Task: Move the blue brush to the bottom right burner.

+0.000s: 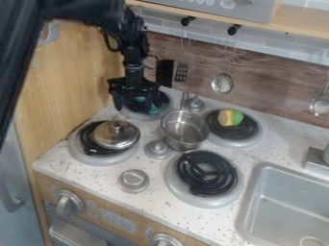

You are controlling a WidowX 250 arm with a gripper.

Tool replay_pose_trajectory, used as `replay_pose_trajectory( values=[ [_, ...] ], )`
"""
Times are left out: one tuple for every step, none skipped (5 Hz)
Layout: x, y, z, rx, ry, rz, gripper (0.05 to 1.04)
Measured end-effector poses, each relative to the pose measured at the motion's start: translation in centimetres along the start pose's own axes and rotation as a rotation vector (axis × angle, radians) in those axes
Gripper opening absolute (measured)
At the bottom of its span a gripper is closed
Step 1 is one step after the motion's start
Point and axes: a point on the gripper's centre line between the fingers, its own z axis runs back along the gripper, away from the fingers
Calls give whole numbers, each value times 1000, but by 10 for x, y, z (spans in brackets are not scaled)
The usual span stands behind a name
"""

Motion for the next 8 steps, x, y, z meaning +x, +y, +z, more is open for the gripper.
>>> replay_pose_trajectory(
  values=[
    [8, -2, -2, -3, -6, 30, 999],
    [15, -6, 2, -20, -7, 63, 999],
    [15, -2, 2, 1, -8, 101, 999],
    [14, -5, -2, -15, -13, 130, 999],
    [21, -7, 7, -34, -30, 142, 999],
    [23, -11, 8, -37, -40, 138, 999],
    [24, -24, 7, -43, -58, 131, 999],
    [23, -37, 6, -48, -59, 118, 999]
  ],
)
